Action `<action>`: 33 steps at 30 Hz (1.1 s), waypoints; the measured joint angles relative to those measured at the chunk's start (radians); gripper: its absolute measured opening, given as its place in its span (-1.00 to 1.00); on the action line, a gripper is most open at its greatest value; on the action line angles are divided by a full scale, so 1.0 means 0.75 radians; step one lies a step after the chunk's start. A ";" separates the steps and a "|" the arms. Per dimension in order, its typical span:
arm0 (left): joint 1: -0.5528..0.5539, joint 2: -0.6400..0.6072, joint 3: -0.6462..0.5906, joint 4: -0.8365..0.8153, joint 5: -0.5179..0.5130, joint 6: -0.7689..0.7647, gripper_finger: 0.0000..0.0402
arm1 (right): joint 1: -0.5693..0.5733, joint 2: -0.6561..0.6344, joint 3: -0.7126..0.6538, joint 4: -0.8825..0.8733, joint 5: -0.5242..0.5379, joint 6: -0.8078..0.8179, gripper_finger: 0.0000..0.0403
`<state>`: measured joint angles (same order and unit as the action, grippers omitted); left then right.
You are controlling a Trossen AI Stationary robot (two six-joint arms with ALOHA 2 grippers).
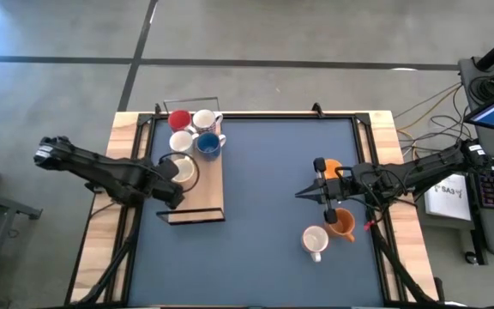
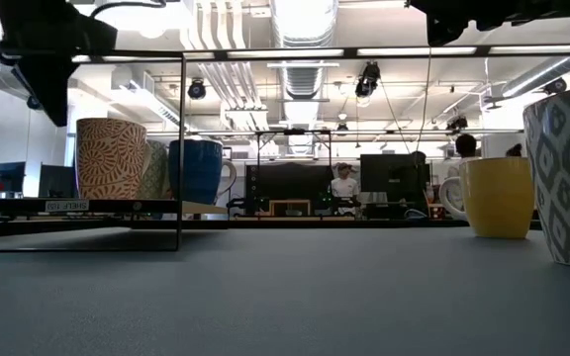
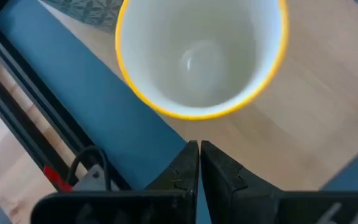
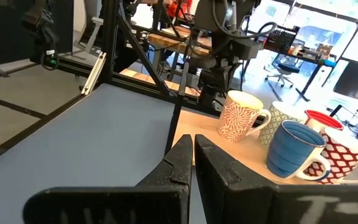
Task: Place coffee mugs
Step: Put the orange patterned mug on the shelf
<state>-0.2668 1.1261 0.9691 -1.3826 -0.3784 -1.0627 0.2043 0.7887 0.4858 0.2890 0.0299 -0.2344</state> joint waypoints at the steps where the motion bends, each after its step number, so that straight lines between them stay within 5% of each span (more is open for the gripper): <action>1: 0.008 0.000 -0.008 0.007 -0.007 0.007 -1.00 | 0.000 0.000 0.000 0.000 0.000 -0.001 -0.96; 18: 0.091 -0.002 -0.016 0.071 -0.097 0.010 -1.00 | 0.000 0.000 0.000 0.000 0.001 0.016 -0.96; 25: 0.035 -0.007 0.106 0.081 -0.167 0.048 -1.00 | 0.000 0.000 0.000 -0.054 0.001 0.169 -0.96; 33: -0.071 0.006 0.138 0.715 -0.403 0.491 -1.00 | 0.000 0.000 0.000 -0.063 0.067 0.376 -0.96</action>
<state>-0.3203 1.1309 1.0724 -0.8460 -0.6804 -0.6944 0.2043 0.7887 0.4858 0.2417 0.0805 0.0479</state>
